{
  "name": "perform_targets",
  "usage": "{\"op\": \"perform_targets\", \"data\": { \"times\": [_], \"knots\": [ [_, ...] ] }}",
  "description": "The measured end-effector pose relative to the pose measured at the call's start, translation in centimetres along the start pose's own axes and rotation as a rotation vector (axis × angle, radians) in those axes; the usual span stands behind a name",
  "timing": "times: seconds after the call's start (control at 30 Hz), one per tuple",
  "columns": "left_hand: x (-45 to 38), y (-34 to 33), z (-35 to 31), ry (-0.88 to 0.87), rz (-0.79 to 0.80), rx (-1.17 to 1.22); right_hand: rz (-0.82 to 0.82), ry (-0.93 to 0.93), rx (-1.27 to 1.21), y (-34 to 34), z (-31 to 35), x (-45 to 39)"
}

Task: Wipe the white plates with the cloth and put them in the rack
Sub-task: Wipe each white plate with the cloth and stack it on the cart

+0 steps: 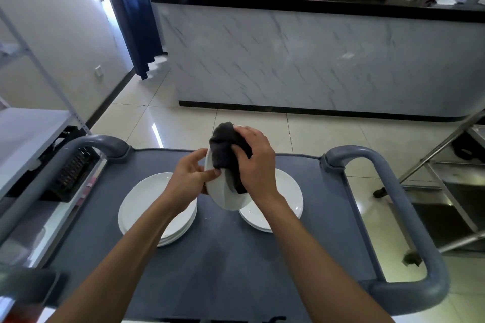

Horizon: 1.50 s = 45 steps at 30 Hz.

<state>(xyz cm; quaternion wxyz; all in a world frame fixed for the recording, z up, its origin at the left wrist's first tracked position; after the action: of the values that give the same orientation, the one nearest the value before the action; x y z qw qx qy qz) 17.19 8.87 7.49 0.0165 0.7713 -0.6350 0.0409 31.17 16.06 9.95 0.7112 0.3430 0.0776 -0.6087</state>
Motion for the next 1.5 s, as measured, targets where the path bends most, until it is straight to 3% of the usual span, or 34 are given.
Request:
{"op": "perform_targets", "data": {
  "times": [0.43, 0.67, 0.93, 1.23, 1.5],
  "knots": [
    [1.0, 1.2, 0.3, -0.01, -0.043, 0.148, -0.048, -0.226, -0.086, 1.5, -3.4, -3.2],
    [0.8, 1.6, -0.3, -0.025, -0.107, 0.216, -0.032, -0.255, 0.007, 2.2, -4.0, -3.5],
    [0.1, 2.3, -0.6, -0.016, -0.233, 0.366, 0.186, -0.226, 0.074, 1.6, -4.2, -3.0],
    [-0.9, 1.6, -1.4, -0.061, -0.412, 0.529, 0.052, -0.264, -0.033, 1.5, -3.0, 0.3],
    [-1.9, 0.2, -2.4, -0.079, -0.452, 0.54, 0.035, -0.103, 0.052, 0.2, -0.1, 2.0]
  ]
}}
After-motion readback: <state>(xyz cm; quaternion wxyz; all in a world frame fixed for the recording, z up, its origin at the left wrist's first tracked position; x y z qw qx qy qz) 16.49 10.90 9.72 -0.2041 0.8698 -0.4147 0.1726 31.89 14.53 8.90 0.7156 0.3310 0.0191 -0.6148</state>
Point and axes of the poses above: each hand's wrist, its own x-axis away from the middle knuckle, its own y-axis out of the back of the hand, z = x × y, the point moved 6 cm from there along -x, towards the middle knuckle, and after that the axes turned 2 degrees about z, right-handed, at the moved point
